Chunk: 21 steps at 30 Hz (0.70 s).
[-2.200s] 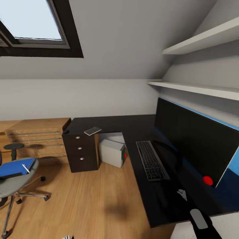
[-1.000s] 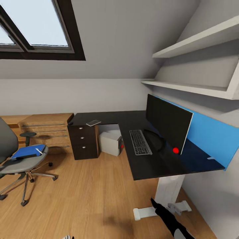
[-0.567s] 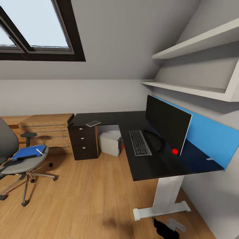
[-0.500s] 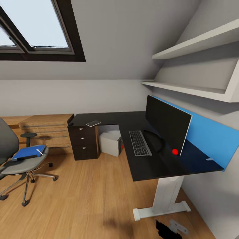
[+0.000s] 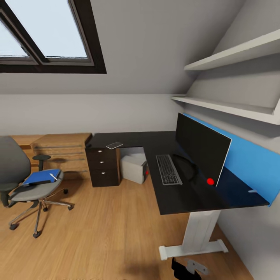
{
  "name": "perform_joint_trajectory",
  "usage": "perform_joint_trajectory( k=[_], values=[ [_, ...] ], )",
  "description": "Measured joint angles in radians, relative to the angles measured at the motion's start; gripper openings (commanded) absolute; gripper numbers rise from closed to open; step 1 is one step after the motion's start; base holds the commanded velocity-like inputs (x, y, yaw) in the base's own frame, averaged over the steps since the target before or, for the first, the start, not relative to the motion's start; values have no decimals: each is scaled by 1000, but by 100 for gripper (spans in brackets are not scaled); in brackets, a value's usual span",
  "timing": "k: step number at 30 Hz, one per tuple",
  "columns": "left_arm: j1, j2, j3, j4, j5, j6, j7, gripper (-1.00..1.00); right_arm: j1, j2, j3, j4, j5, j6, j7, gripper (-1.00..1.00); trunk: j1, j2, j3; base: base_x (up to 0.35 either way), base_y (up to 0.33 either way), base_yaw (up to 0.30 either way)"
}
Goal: In the bedroom, organize the workspace by keeping the computer under the desk, ensuring the monitor is on the desk, placing the keyboard on the desk next to the monitor, placing the mouse on the desk next to the keyboard, moving the folder from the swivel chair onto the desk next to the mouse, stacking the notebook on top of the folder with the pen on top of the notebook, and positioning the swivel chair next to the desk.
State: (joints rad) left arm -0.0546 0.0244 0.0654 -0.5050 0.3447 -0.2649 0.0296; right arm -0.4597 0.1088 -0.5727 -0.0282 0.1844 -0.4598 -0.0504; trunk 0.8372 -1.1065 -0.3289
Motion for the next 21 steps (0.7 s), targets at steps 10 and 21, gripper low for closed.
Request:
perform_joint_trajectory(
  k=[10,21],
  values=[
    [0,13,0,10,-2,24,0,100,0,7,1,6,6,-17,-1,100,-38,70,28,0,0,265],
    [-1,14,0,12,-3,184,0,100,0,6,1,7,6,-32,-1,100,-81,147,60,0,0,200]
  ],
)
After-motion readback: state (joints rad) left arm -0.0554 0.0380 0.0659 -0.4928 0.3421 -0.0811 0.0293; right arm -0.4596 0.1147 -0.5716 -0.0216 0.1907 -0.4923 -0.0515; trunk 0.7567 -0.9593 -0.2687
